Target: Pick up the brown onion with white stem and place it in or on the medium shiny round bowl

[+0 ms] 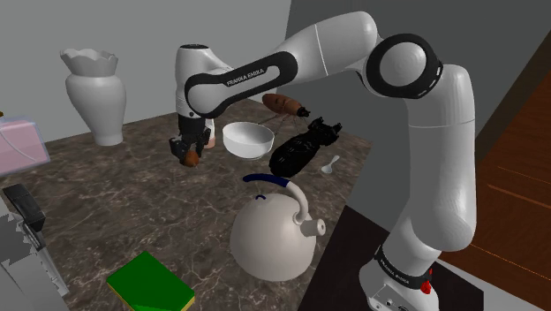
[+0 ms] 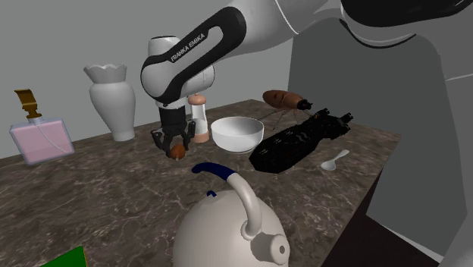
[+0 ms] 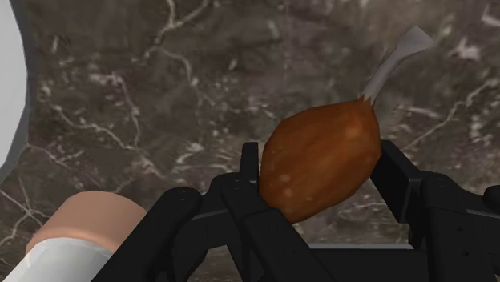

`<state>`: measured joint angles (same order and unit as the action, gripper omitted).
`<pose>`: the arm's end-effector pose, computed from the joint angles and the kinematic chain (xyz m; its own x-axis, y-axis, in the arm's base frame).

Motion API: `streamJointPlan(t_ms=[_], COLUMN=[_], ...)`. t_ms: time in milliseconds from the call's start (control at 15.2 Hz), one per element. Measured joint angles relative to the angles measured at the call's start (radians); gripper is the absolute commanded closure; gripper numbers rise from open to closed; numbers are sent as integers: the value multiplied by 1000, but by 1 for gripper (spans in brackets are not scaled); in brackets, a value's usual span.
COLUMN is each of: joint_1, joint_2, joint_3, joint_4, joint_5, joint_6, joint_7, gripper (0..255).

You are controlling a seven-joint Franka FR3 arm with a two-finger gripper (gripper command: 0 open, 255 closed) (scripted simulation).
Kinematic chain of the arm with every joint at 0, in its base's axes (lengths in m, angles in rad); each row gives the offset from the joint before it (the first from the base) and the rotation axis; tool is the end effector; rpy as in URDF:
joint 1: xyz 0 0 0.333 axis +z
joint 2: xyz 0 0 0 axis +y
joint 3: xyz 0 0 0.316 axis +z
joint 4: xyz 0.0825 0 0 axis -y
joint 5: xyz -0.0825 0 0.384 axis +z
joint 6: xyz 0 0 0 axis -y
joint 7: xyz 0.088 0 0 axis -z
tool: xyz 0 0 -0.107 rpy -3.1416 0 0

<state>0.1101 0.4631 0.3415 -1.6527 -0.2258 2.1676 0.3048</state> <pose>0.6264 0.2636 0.3631 0.9701 0.2250 0.0909 0.2241 -0.9744 0.0197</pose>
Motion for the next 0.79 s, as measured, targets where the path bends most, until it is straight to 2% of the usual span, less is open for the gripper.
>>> streamJointPlan(t_ms=[792], joint_1=[-4], joint_2=[-44], joint_3=[12], joint_4=[71], joint_5=[24], joint_6=[-112], joint_7=[-19], gripper=[255])
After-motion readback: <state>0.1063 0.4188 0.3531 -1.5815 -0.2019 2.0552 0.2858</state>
